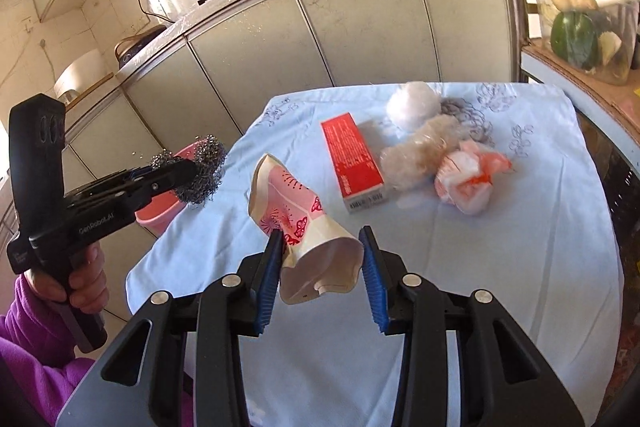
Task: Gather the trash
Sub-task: 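Carry the steel wool and paper cup over the pink bin and release both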
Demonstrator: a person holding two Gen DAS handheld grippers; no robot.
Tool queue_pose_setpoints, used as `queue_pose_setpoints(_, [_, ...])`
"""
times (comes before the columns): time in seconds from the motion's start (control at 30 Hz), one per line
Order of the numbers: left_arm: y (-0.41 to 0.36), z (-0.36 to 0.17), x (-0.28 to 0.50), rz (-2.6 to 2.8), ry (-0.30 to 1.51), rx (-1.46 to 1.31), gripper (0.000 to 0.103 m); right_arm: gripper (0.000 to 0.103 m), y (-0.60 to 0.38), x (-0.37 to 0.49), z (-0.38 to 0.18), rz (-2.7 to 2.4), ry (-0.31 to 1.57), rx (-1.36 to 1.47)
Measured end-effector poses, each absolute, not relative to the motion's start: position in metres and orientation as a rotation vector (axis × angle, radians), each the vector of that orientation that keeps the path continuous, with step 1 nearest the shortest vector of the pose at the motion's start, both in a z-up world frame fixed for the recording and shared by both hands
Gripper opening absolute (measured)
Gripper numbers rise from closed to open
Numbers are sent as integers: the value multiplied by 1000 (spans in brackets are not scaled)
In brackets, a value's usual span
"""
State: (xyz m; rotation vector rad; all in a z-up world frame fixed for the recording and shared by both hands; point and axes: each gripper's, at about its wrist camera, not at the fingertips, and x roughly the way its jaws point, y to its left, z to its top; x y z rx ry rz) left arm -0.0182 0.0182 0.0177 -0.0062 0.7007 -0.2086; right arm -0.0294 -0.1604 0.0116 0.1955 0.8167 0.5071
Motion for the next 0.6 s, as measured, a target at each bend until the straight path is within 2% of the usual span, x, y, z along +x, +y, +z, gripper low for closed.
queue_pose_setpoints(0.6, [91,30,-36,30,610,-104,29,39,-87,4,40,609,755,117])
